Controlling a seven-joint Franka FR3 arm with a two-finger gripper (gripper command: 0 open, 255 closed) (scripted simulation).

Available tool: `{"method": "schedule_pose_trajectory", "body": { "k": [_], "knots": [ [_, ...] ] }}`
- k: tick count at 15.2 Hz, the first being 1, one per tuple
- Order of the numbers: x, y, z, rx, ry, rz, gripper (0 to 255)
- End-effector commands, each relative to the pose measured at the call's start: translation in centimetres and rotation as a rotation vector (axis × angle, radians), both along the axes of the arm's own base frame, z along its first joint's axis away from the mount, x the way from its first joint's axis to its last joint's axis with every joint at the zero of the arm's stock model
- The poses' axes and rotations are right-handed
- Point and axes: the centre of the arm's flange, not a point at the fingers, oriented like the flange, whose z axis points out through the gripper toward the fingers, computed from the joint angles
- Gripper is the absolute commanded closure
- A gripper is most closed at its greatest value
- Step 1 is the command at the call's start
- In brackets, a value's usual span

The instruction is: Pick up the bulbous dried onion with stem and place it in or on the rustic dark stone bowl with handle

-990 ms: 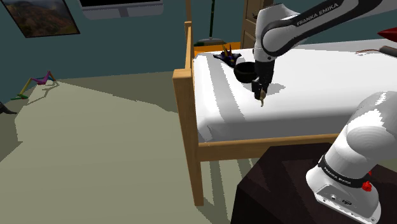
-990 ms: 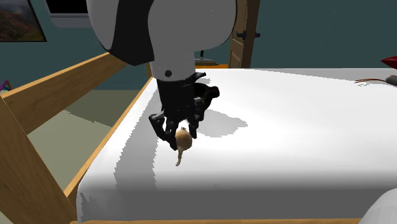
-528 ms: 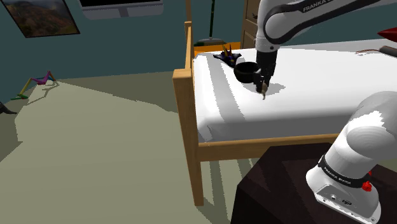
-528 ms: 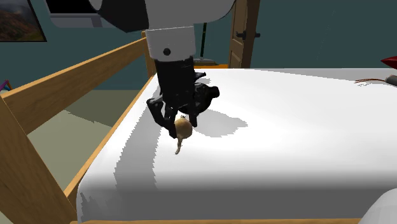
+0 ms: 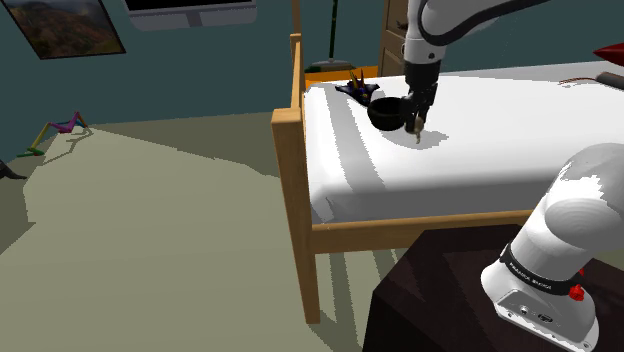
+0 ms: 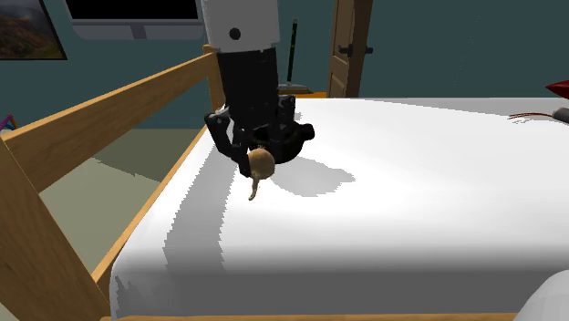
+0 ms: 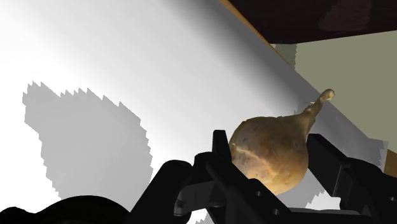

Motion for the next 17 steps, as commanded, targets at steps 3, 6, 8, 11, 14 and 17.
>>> {"method": "schedule_pose_trajectory", "body": {
  "k": [3,6,8,11,14,17],
  "knots": [
    [0.1,0.0,2.3,0.000,0.001,0.000,255],
    [0.1,0.0,3.9,0.000,0.001,0.000,255],
    [0.1,0.0,4.9,0.000,0.001,0.000,255],
    [1.9,-2.0,5.1,0.000,0.001,0.000,255],
    [4.5,-4.9,5.2,0.000,0.001,0.000,255],
    [7.2,-7.8,5.3,0.000,0.001,0.000,255]
  ]
}}
